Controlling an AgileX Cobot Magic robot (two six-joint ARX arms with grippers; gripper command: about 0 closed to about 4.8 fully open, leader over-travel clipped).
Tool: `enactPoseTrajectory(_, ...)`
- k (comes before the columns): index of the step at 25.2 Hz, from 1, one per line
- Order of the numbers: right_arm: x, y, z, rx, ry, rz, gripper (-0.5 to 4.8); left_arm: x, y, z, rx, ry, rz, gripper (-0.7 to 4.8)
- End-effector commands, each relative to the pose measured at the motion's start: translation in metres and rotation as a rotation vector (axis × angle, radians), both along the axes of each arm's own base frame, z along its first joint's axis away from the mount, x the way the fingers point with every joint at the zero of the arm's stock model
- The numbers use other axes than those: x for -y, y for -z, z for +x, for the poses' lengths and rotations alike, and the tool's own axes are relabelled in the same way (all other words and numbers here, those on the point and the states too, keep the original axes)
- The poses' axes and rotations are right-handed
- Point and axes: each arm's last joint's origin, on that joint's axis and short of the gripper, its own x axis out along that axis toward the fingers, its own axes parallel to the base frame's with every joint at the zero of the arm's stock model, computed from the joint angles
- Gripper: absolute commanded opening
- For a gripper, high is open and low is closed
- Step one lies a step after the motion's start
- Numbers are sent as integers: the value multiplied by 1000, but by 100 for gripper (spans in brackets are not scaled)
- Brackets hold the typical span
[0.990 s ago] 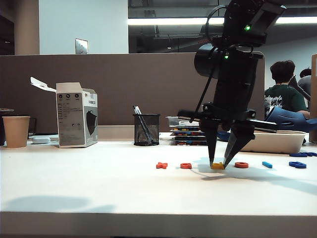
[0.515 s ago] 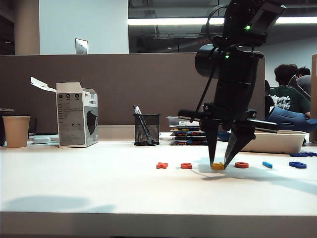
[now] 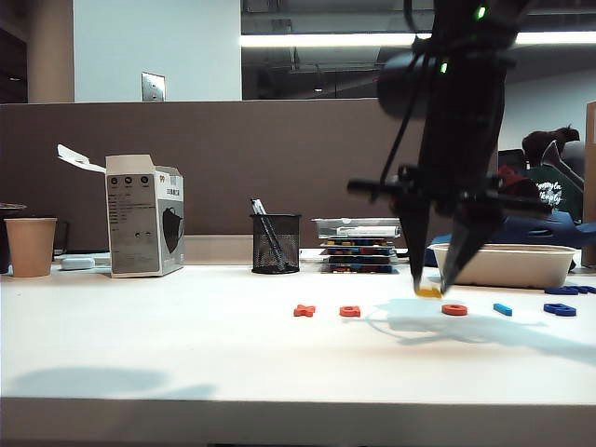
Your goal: Select the appropriate letters from the row of letter magnets placed on the table to arrange into the word "dog".
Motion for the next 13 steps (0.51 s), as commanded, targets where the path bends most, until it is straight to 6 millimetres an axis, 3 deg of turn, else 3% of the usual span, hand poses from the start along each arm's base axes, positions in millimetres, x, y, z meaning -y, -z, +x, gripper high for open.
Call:
enactPoseTrajectory(1,-4,-9,-4,29,-8,14,89,-1,-2,0,8,-3,-7,-5)
enactPoseTrajectory(6,-15,-9,-12,7,-24,20,89,-1,-2,0,8,-3,-8,-5)
enactPoseTrajectory(13,-55,-9,-35,20,-50,56,89,-1,-2,0,8,-3,-8,-5)
